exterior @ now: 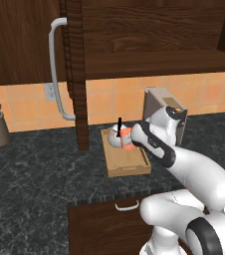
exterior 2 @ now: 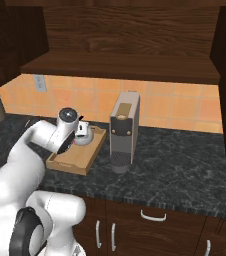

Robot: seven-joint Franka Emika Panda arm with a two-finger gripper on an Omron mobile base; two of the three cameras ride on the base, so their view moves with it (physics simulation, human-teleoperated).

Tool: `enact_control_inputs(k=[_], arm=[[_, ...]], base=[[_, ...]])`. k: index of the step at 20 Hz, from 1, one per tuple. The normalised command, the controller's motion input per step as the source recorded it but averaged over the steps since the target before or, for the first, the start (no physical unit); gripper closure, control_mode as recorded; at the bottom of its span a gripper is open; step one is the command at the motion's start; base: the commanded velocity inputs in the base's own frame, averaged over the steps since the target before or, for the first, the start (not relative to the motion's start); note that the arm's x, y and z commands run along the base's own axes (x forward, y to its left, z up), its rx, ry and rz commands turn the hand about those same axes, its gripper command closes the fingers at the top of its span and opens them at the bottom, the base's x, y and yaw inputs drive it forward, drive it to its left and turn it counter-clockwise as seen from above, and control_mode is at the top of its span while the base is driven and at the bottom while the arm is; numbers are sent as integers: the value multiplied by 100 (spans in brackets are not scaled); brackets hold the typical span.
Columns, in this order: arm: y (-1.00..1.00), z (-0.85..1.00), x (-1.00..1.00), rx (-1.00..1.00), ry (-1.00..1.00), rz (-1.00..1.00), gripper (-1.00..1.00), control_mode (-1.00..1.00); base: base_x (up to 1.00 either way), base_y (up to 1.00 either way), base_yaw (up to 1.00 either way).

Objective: Pick the kettle from the counter and place it on the tray. Then pick the mug from the cabinet and place it on the tray. Then close the cabinet doors.

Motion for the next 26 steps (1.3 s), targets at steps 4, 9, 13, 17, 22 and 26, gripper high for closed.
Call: enact_control_inputs(k=[4, 9, 13, 17, 22, 26], arm=[[16, -65, 48, -13, -4, 0, 100, -100], [4, -49, 22, -5, -6, 9, 100, -100], [0, -31, 9, 0, -2, 12, 100, -100], [0, -20, 1, 0, 0, 12, 100, -100], [0, -17, 14, -4, 0, 7, 100, -100], [0, -13, 24, -8, 0, 4, 100, -100]], base=[[0, 0, 0], [0, 0, 0], [0, 0, 0], [0, 0, 0], [0, 0, 0], [0, 0, 0]])
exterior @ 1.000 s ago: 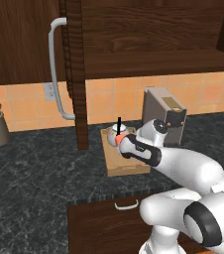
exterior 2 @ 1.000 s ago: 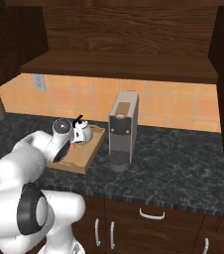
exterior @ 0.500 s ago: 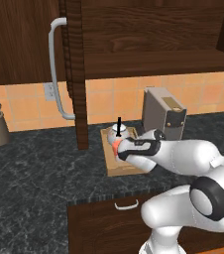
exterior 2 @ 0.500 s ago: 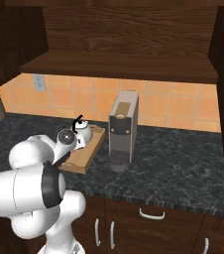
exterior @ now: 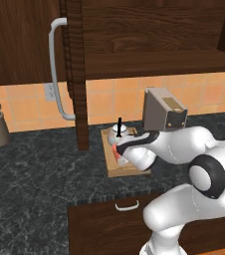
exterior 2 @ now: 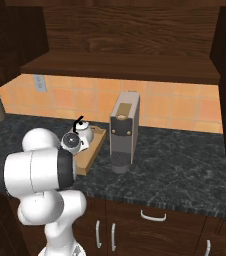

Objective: Pick the kettle from the counter and place it on the tray. Then pick the mug from the cabinet and place it on the tray. Then close the cabinet doors.

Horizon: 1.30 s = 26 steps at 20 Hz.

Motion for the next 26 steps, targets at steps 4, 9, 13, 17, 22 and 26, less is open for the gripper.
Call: enact_control_inputs(k=[4, 9, 13, 17, 22, 26], arm=[[0, -12, 25, -6, 0, 0, 100, -100], [0, -31, 6, -10, 0, 0, 100, -100], [1, -36, 3, -8, 0, 0, 100, -100], [0, -32, -1, -5, 1, 0, 100, -100], [0, -22, -8, -3, 3, 0, -100, -100], [0, -7, -13, 0, 0, 0, -100, -100]], base=[[0, 0, 0], [0, 0, 0], [0, 0, 0], [0, 0, 0], [0, 0, 0], [0, 0, 0]])
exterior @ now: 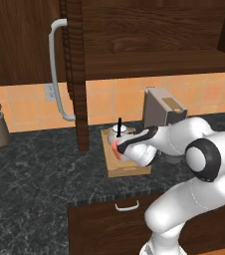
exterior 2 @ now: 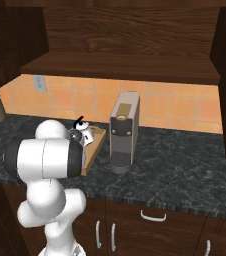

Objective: Pick the kettle from the counter and place it on the tray. Then pick the mug from the cabinet and place it on the tray. Then close the cabinet doors.

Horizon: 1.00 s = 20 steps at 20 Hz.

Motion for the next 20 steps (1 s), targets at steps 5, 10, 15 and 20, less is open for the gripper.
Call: enact_control_inputs(k=[5, 10, 15, 20], arm=[[0, 0, -8, 0, 1, 0, -100, -100], [-4, 2, -8, -1, 4, 0, -100, -100], [-9, 11, -3, -2, 3, 0, -100, -100], [-3, 36, -10, 0, 2, 0, -100, -100]], base=[[0, 0, 0], [0, 0, 0], [0, 0, 0], [0, 0, 0]])
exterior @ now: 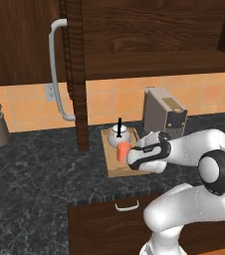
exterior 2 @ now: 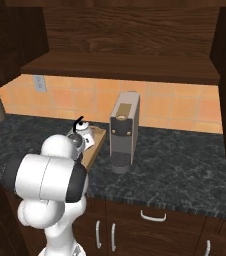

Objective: Pick the kettle from the counter and place it on the tray. Then pick the mug from the cabinet and place it on the tray. Then close the cabinet doors.

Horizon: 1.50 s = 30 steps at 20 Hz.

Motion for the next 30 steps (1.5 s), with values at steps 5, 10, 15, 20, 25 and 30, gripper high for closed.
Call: enact_control_inputs(k=[5, 10, 15, 20, 25, 30], arm=[[8, 70, -4, 0, 1, 0, -100, -100], [8, 70, -22, 0, 10, 0, -100, -100], [2, 49, -53, 0, 2, 2, -100, -100], [6, 48, -55, -1, -3, 12, -100, -100], [15, 45, -43, -6, -19, 20, -100, -100], [13, 47, -35, -7, -12, 17, -100, -100]], base=[[0, 0, 0], [0, 0, 0], [0, 0, 0], [0, 0, 0], [0, 0, 0], [0, 0, 0]])
